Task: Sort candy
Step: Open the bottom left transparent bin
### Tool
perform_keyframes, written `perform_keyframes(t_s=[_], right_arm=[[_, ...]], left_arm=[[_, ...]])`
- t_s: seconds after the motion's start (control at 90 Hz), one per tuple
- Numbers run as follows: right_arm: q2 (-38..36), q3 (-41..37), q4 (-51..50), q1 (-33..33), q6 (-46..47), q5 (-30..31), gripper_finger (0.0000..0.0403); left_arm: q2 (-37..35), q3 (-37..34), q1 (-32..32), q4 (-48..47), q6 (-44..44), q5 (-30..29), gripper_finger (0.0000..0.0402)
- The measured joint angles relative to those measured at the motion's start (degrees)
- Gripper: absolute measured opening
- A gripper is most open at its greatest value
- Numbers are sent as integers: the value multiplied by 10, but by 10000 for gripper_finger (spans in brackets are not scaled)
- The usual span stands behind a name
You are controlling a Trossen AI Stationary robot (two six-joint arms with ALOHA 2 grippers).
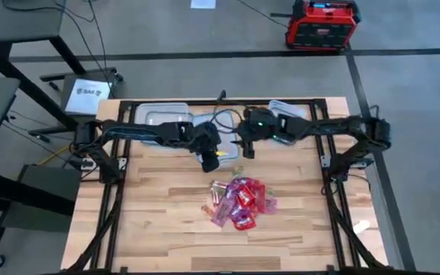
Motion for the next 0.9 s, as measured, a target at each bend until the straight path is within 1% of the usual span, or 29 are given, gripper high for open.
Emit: perform_keyframes(t_s=[0.056,0.111,0.156,0.222,0.289,0.356,0.467,0.533,0.633,0.722,0.811,0.9], right_arm=[[25,16,-9,-7,-1,0,177],[44,31,-15,-11,-1,0,177],[56,39,-29,-13,-1,0,177],[72,45,-61,-13,-4,-1,177],[68,49,-94,-12,5,-2,177],[55,49,-126,-11,24,-7,177],[30,47,-173,1,39,-52,177],[16,46,-177,14,38,-73,177],[-9,46,-164,31,34,-78,177],[-34,46,-159,40,18,-77,177],[-70,46,-171,45,19,-77,177],[-107,42,-191,46,32,-73,177]], left_arm=[[1,-22,-3,4,-20,-14,123],[-2,-35,-4,38,-33,-21,123],[-2,-40,-2,46,-39,-22,123],[-2,-43,2,53,-35,-21,123],[-2,-43,11,56,-17,-21,123],[-2,-43,23,60,0,-22,123],[-1,-43,47,68,29,-24,123],[-1,-43,60,75,51,-26,123],[-1,-43,77,104,76,-40,123],[-1,-34,87,110,95,-74,123],[-2,-18,93,105,96,-106,123],[-8,0,91,100,88,-108,123]])
